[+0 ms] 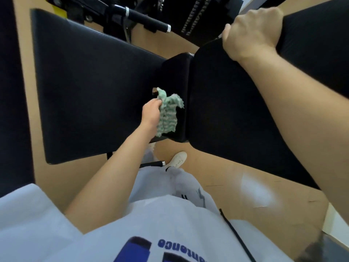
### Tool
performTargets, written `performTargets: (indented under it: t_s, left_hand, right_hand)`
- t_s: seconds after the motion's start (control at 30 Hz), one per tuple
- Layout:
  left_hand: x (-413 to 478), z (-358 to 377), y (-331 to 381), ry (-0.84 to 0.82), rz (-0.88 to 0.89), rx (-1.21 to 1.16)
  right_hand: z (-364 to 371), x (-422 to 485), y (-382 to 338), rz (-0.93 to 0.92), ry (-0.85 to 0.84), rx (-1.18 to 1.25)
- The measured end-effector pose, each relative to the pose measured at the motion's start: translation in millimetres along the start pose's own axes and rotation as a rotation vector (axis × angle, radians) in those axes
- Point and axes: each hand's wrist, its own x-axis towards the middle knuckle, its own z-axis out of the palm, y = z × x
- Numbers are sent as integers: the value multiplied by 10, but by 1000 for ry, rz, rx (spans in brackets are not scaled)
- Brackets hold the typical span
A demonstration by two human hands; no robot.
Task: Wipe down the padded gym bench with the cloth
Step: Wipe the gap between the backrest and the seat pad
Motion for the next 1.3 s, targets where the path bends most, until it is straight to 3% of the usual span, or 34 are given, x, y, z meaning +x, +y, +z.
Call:
performTargets:
  t_s: [0.2, 0.5, 0.67, 0.8, 1.0, 1.1, 1.3]
  left_hand:
    - [751, 245, 777, 2, 262, -62]
    - [1287, 515, 616, -54, 169, 213]
    - [1275, 271, 399, 126, 66, 297]
    - [1157, 66, 184, 178, 25, 122]
    - [1140, -72, 590, 328, 219, -6]
    - [1315, -6, 839, 300, 272, 37]
    - [1458, 333, 671, 17, 2, 31]
  right_hand:
    - [74, 32, -11, 21, 11, 13]
    - [120, 65, -42, 61, 47, 43]
    - [107, 28, -46, 46, 84, 16]
    - [92, -12, -25, -1, 93, 14]
    - [77, -5, -56, -61, 40, 33]
    - [81, 29, -78, -41, 23, 14]
    - [105, 41, -116, -21, 26, -18]
